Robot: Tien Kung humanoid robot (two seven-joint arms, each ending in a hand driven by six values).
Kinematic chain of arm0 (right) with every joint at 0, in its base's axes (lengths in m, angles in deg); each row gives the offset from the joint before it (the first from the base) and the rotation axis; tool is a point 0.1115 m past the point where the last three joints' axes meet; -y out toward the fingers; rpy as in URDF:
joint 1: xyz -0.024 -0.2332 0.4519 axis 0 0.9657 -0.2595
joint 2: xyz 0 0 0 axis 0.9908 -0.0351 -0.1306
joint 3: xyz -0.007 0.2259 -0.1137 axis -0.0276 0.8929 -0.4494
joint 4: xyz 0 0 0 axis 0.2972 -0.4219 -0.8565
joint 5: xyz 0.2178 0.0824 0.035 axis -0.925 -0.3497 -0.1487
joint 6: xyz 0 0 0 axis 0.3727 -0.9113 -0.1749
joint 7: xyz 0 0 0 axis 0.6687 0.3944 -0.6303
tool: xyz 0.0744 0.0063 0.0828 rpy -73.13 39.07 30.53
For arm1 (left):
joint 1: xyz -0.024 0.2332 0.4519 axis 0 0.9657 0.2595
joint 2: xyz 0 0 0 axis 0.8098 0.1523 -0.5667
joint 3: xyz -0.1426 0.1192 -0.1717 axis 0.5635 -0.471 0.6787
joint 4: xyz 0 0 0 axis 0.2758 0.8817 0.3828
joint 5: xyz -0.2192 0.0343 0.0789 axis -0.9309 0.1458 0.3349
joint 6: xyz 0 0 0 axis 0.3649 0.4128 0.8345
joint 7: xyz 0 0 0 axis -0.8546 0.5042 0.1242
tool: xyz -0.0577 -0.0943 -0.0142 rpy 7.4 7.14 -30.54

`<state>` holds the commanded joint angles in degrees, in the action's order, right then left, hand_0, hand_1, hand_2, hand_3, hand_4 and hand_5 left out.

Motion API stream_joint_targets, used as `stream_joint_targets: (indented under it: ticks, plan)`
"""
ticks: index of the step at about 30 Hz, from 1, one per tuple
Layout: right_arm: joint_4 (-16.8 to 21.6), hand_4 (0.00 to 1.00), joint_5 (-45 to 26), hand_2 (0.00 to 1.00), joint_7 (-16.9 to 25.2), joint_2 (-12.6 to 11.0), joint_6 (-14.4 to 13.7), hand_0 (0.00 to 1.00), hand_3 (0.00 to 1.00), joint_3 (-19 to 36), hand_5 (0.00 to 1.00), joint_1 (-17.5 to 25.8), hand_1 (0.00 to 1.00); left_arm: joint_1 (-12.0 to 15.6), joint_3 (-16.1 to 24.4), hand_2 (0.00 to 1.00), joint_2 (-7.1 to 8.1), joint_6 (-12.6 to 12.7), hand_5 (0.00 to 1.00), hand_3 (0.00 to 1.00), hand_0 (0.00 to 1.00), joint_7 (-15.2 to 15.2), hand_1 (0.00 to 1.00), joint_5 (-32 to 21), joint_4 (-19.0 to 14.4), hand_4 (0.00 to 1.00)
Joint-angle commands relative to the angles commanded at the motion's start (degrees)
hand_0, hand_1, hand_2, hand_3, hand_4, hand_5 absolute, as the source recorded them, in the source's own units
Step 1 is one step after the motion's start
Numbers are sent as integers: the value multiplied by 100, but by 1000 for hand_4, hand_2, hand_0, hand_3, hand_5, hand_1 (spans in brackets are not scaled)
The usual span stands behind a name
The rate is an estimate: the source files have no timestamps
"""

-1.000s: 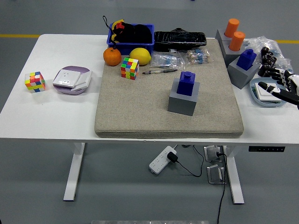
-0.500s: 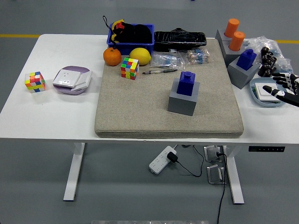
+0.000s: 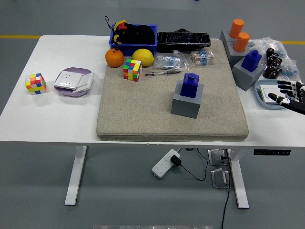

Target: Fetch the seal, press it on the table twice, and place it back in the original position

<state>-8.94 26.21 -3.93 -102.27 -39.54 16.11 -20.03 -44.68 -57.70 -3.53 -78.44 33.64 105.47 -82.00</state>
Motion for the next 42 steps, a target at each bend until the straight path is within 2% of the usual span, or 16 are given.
stream_joint_targets:
  ticks: [12,42]
  plan:
    - [67,933,-54,750,-50,30,1,875,743,-162,381,6,748,15,56,748,-23,23,347,811,821,-13,786,45,12,682]
    - [223,889,-29,731,-159,30,64,868,733,-156,331,47,725,-17,139,748,-21,4,346,811,820,27,786,67,16,679]
